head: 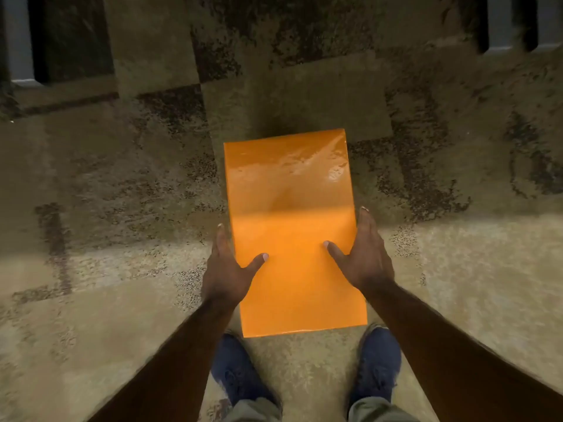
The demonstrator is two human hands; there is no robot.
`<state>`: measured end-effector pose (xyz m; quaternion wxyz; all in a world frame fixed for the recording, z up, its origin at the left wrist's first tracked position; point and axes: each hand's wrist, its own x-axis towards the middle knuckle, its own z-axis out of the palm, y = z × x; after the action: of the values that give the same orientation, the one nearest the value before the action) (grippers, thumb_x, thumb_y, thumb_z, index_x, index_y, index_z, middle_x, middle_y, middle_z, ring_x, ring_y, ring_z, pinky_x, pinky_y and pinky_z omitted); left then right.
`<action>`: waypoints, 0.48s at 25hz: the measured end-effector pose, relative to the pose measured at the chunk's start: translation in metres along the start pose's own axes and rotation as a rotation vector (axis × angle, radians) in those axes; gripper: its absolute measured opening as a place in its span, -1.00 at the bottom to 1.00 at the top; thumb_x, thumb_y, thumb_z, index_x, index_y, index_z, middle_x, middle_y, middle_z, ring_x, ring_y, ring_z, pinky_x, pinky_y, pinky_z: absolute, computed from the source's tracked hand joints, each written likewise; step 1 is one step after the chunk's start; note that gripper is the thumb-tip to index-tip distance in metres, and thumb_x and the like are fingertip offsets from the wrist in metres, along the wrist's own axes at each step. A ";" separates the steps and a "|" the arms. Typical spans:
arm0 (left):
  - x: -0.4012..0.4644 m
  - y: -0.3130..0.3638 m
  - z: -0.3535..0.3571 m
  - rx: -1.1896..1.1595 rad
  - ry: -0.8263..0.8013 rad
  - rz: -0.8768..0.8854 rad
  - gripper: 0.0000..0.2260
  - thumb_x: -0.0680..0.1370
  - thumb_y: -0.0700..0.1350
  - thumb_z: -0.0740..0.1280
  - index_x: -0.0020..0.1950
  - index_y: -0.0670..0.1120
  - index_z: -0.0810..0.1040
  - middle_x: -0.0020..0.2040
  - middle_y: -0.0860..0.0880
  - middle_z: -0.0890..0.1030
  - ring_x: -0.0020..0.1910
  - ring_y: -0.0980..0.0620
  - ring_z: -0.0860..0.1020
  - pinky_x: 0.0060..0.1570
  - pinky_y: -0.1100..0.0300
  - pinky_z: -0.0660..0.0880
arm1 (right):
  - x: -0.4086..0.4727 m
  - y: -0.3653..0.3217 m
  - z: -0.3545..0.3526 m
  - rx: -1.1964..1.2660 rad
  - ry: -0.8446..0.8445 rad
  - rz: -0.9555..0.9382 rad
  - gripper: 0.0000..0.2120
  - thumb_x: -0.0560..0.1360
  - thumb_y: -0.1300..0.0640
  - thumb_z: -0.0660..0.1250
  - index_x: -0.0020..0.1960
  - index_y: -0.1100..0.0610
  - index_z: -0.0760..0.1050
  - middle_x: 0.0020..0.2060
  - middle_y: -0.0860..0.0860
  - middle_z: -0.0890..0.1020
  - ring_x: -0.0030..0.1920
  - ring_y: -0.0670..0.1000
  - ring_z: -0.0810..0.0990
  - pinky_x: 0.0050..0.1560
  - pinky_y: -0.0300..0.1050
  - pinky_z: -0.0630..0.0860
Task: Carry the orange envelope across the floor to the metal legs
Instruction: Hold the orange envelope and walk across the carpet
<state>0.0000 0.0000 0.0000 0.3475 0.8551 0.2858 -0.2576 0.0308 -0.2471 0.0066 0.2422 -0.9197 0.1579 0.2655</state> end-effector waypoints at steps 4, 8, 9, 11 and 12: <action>0.012 -0.012 0.015 -0.280 -0.157 -0.155 -0.25 0.37 0.10 0.55 0.47 -0.04 0.32 0.35 -0.09 0.55 0.24 -0.14 0.57 0.18 -0.09 0.54 | 0.010 0.016 0.008 0.159 -0.155 0.063 -0.09 0.40 -0.25 0.40 0.55 0.02 0.01 0.47 0.08 0.36 0.38 0.19 0.42 0.27 0.23 0.46; 0.007 -0.015 0.018 -0.300 -0.152 -0.226 -0.34 0.37 0.07 0.56 0.38 -0.10 0.44 0.27 -0.13 0.61 0.17 -0.16 0.60 0.16 -0.13 0.56 | 0.011 0.019 0.011 0.333 -0.144 0.134 -0.24 0.37 -0.11 0.50 0.44 0.04 0.25 0.31 0.08 0.53 0.26 0.18 0.54 0.16 0.06 0.50; 0.005 -0.016 0.017 -0.314 -0.158 -0.214 -0.36 0.37 0.04 0.57 0.37 -0.12 0.45 0.27 -0.14 0.61 0.17 -0.17 0.60 0.17 -0.13 0.56 | 0.011 0.019 0.011 0.339 -0.133 0.148 -0.27 0.37 -0.09 0.52 0.42 0.06 0.29 0.29 0.09 0.55 0.24 0.18 0.55 0.16 0.07 0.51; -0.001 -0.015 0.007 -0.320 -0.171 -0.193 -0.37 0.37 -0.01 0.58 0.37 -0.13 0.44 0.28 -0.15 0.61 0.18 -0.17 0.59 0.17 -0.13 0.56 | 0.007 0.013 0.006 0.357 -0.129 0.165 -0.29 0.36 -0.05 0.54 0.40 0.09 0.33 0.27 0.10 0.56 0.22 0.18 0.56 0.18 0.12 0.52; -0.005 -0.014 -0.001 -0.330 -0.178 -0.188 -0.36 0.37 -0.03 0.58 0.37 -0.13 0.44 0.28 -0.15 0.60 0.19 -0.17 0.59 0.17 -0.13 0.56 | 0.004 0.007 0.003 0.359 -0.135 0.166 -0.30 0.35 -0.03 0.54 0.39 0.10 0.33 0.26 0.11 0.56 0.21 0.18 0.56 0.18 0.14 0.53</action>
<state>-0.0124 0.0076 -0.0022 0.4812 0.7301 0.3705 -0.3132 0.0294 -0.2520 -0.0005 0.3896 -0.8257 0.2613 0.3134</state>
